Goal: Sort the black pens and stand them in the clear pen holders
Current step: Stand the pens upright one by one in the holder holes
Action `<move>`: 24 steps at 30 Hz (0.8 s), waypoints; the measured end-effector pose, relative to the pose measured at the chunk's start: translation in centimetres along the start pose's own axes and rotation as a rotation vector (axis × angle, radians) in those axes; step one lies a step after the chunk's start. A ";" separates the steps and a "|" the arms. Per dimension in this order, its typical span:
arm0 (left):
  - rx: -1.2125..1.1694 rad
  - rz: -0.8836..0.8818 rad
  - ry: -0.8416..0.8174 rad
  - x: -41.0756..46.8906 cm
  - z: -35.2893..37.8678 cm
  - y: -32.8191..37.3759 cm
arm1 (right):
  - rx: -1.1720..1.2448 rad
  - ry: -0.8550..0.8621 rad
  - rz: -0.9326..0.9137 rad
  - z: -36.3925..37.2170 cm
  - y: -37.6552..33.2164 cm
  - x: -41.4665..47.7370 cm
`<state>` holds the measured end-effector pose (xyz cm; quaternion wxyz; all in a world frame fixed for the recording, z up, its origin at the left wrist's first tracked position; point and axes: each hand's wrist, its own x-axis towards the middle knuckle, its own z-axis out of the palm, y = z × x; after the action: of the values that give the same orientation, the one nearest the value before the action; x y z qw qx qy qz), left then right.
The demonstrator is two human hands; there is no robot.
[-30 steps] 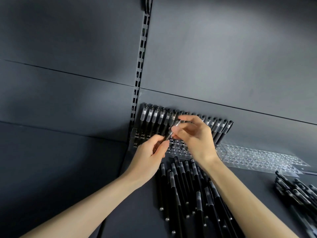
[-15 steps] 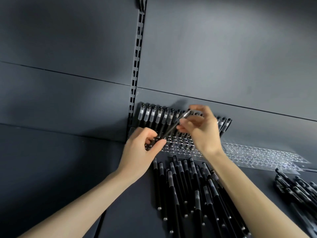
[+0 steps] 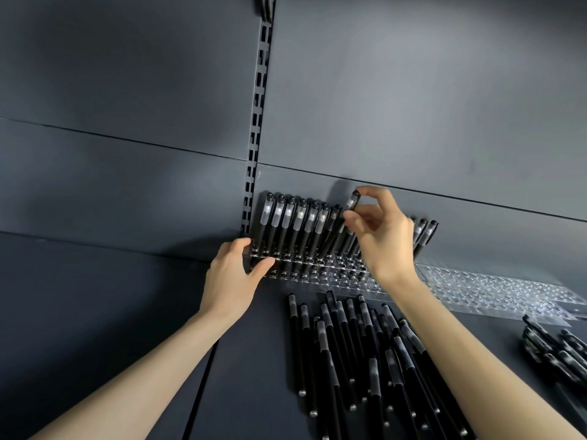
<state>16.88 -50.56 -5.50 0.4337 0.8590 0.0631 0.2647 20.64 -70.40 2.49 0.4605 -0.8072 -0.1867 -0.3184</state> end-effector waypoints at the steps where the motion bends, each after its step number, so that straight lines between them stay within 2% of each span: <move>1: -0.001 -0.001 0.003 0.0 0.0 0.0 | -0.015 -0.017 -0.007 0.2 0.1 -0.1; 11: 0.009 -0.024 0.010 0.1 0.1 0.1 | -0.171 -0.173 -0.055 0.6 0.4 -0.4; 24: 0.121 -0.068 -0.015 -0.7 -0.4 1.3 | -0.190 -0.156 -0.028 0.1 0.3 -1.4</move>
<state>15.94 -51.29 -4.61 0.3900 0.8830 0.1048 0.2392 19.81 -70.44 1.30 0.3615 -0.8670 -0.2021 -0.2772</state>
